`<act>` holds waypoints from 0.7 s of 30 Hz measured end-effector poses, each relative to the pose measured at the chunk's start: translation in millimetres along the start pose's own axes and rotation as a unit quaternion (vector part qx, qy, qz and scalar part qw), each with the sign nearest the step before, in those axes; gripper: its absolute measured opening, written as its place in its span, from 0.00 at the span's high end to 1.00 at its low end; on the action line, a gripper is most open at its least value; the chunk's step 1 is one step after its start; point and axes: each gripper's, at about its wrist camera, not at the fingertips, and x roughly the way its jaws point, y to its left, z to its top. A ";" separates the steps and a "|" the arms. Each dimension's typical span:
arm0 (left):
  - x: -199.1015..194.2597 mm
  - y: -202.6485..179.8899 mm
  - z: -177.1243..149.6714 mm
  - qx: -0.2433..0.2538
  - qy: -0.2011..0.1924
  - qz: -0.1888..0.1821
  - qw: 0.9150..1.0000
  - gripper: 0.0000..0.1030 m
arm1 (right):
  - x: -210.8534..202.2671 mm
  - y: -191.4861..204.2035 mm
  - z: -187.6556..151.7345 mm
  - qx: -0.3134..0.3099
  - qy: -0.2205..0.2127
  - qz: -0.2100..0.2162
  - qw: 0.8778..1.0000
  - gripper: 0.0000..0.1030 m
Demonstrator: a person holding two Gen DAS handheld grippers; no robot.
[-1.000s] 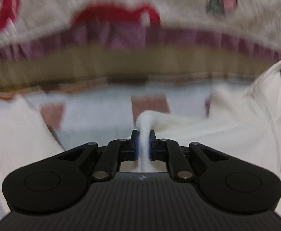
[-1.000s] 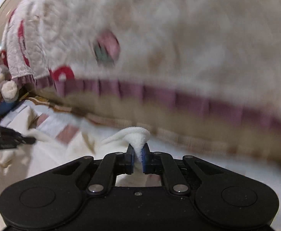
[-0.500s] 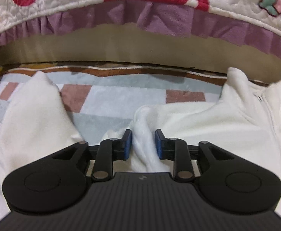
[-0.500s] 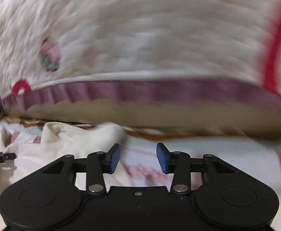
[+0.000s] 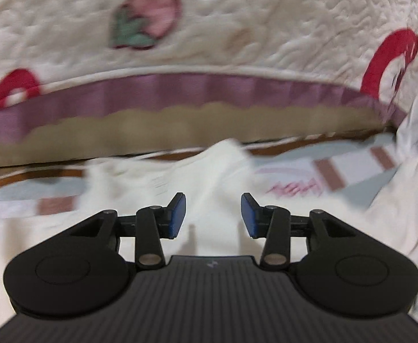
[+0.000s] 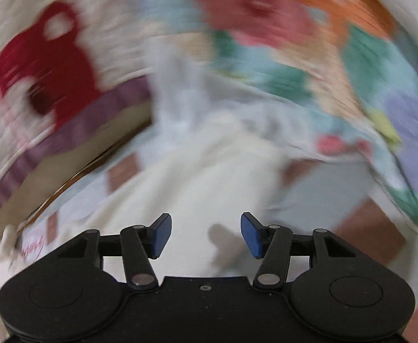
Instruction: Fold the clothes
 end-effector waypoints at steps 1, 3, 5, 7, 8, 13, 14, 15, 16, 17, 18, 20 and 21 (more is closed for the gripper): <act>5.5 -5.0 1.9 -0.019 0.000 -0.009 1.000 0.60 | 5.0 -9.9 -0.9 0.012 0.003 -0.002 1.000 0.42; 10.7 -9.5 0.1 -0.049 0.001 -0.020 0.999 0.60 | 15.8 -20.7 -4.3 0.020 0.006 -0.012 1.000 0.42; 12.7 -9.1 -6.5 -0.071 0.002 -0.024 0.997 0.60 | 27.6 -24.6 -4.6 0.020 -0.018 -0.023 0.999 0.41; 16.6 -7.2 -9.3 -0.087 0.002 -0.013 0.996 0.60 | 37.4 -22.6 -2.1 0.021 -0.057 -0.026 0.998 0.31; 20.0 -5.3 -6.7 -0.095 0.002 -0.013 0.995 0.60 | 43.5 -19.8 -0.1 0.022 -0.074 -0.029 0.997 0.30; 34.1 -4.8 9.8 -0.093 0.000 -0.003 0.996 0.60 | 55.3 28.6 14.3 -0.094 -0.103 -0.034 0.990 0.87; 35.5 -8.0 13.0 -0.079 -0.002 -0.003 0.997 0.60 | 34.0 40.4 14.3 -0.121 -0.144 -0.028 0.982 0.88; 38.0 -11.1 14.3 -0.065 -0.004 -0.001 0.998 0.60 | 10.4 50.5 13.8 -0.143 -0.187 -0.017 0.972 0.88; 40.7 -14.2 15.4 -0.052 -0.005 0.001 0.999 0.60 | -18.0 55.4 10.6 -0.152 -0.231 -0.012 0.961 0.88; 43.4 -17.2 16.4 -0.039 -0.006 0.004 0.999 0.60 | -43.8 54.4 5.0 -0.151 -0.269 -0.012 0.951 0.88; 46.1 -20.3 17.5 -0.025 -0.007 0.006 1.000 0.60 | -64.7 49.2 -2.3 -0.144 -0.298 -0.016 0.943 0.88; 57.2 -25.1 13.9 -0.010 0.008 0.012 1.000 0.60 | -90.9 29.5 -21.0 -0.120 -0.321 -0.036 0.939 0.88; 62.9 -27.4 11.9 -0.003 0.016 0.014 1.000 0.59 | -92.6 18.4 -31.3 -0.113 -0.312 -0.052 0.942 0.88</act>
